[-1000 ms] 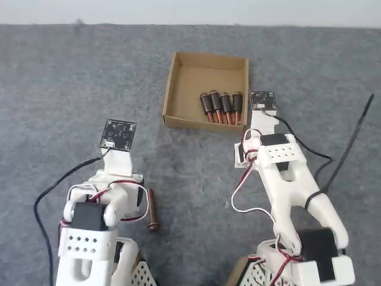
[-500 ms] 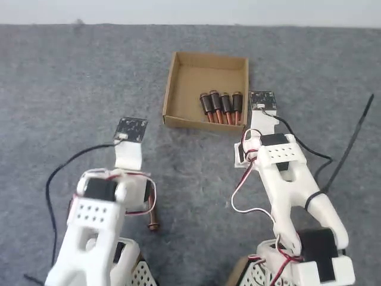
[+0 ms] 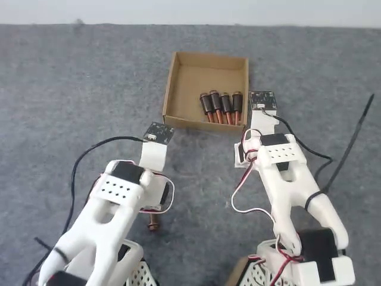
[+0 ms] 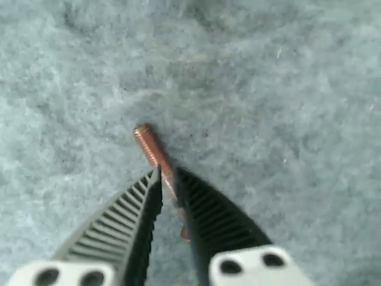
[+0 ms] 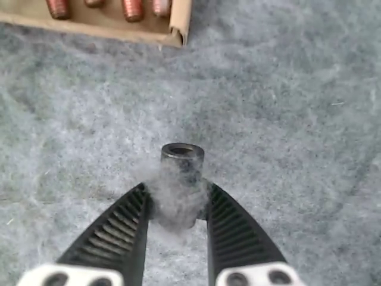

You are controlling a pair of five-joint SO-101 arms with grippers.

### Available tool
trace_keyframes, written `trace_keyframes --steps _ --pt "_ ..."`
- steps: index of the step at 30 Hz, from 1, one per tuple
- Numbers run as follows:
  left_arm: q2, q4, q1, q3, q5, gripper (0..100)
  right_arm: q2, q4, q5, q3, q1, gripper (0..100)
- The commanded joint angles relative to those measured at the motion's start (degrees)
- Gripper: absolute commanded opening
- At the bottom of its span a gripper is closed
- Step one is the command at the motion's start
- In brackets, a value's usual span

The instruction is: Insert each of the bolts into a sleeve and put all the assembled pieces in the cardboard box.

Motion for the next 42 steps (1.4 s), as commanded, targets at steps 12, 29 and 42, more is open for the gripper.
trace_keyframes --steps 12,29,42 --pt "12.40 -9.76 -6.15 -1.63 4.48 14 -0.31 -1.01 0.62 -1.23 1.01 0.6" --pt "19.78 -12.22 0.09 -1.54 3.96 2 -0.40 -1.01 0.70 -1.23 1.19 0.6" --pt "19.52 1.76 0.00 -24.92 -39.03 1 -0.31 -0.48 0.97 -0.79 8.84 0.6"
